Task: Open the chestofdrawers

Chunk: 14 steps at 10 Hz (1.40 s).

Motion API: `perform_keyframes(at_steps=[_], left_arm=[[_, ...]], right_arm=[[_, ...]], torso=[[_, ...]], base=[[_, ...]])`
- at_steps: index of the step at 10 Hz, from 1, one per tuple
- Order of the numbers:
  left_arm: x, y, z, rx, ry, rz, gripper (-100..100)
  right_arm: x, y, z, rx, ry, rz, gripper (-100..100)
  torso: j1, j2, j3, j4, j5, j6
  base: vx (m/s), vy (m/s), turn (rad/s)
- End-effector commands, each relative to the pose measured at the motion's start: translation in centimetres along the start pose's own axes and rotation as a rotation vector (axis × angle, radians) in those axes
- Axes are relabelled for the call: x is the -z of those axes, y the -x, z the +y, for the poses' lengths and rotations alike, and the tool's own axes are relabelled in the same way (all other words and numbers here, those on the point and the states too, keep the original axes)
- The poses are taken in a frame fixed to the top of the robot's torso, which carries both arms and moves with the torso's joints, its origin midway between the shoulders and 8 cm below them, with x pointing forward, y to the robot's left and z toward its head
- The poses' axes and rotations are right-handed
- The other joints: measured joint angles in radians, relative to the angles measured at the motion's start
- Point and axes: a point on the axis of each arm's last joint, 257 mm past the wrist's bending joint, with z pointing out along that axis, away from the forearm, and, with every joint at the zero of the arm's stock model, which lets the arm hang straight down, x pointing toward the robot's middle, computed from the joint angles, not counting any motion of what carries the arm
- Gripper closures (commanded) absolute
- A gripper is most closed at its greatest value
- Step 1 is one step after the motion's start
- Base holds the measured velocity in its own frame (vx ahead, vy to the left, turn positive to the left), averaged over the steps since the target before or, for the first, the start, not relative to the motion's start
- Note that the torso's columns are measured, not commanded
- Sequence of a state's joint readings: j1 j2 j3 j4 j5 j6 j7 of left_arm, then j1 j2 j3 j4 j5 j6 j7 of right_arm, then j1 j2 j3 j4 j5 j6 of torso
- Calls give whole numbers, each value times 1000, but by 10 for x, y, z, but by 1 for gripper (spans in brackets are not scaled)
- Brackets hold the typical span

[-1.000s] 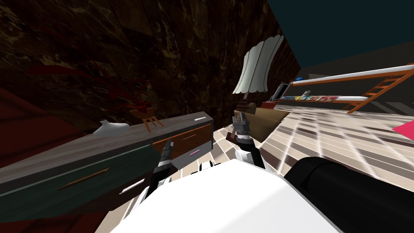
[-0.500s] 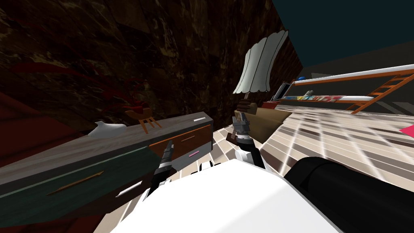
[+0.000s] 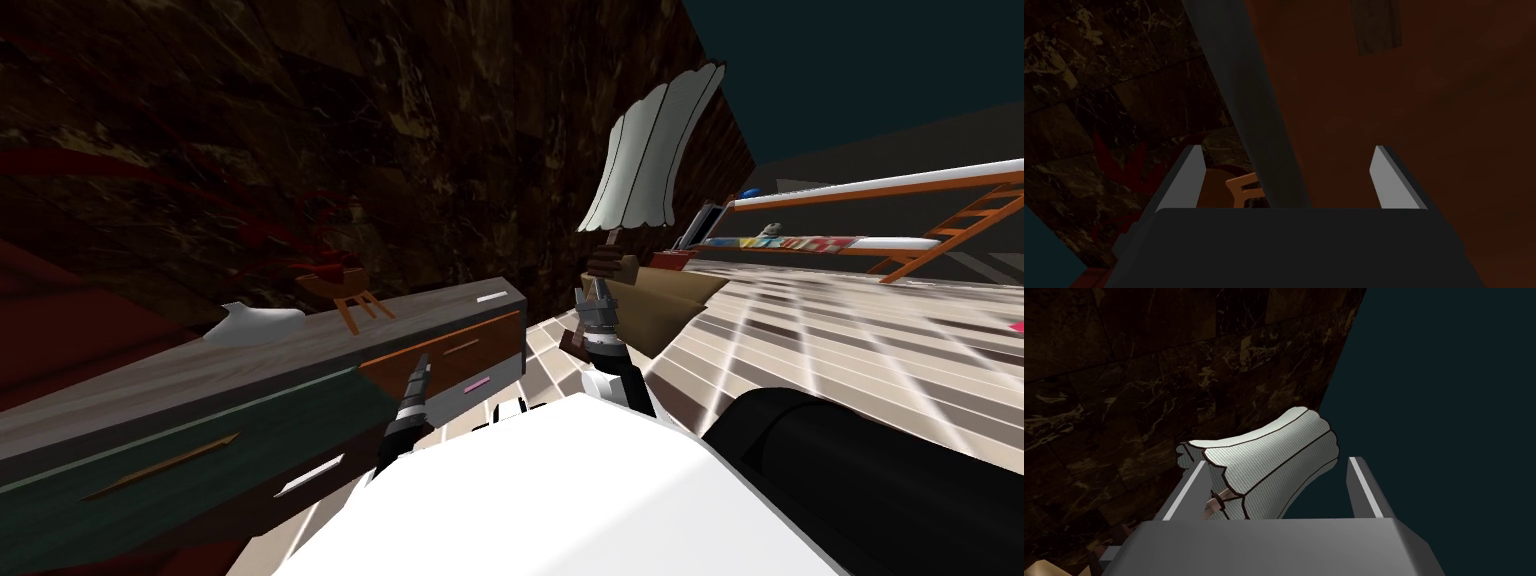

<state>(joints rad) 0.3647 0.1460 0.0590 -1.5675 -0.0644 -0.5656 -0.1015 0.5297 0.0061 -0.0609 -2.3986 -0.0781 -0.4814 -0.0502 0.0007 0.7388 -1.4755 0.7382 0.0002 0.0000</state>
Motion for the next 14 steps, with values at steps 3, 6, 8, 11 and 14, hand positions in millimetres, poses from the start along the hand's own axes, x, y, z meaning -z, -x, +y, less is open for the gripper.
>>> perform_keyframes(at_steps=[3,6,8,11,14], left_arm=[[13,-11,44,15,85,-7,-100],[21,-27,61,62,129,-27,-100],[24,-42,65,105,147,-46,-100],[16,-39,62,109,149,-50,-100],[20,-40,61,110,145,-48,100]], right_arm=[[0,0,0,0,0,0,0],[0,0,0,0,0,0,0],[0,0,0,0,0,0,0],[0,0,0,0,0,0,0],[0,0,0,0,0,0,0]], torso=[[-1,-2,-1,-1,0,0],[0,0,0,0,0,0],[0,0,0,0,0,0],[0,0,0,0,0,0],[-1,0,0,0,0,0]], base=[[59,-50,17],[38,-32,11],[24,-19,6],[21,-5,-5],[-20,-6,4]])
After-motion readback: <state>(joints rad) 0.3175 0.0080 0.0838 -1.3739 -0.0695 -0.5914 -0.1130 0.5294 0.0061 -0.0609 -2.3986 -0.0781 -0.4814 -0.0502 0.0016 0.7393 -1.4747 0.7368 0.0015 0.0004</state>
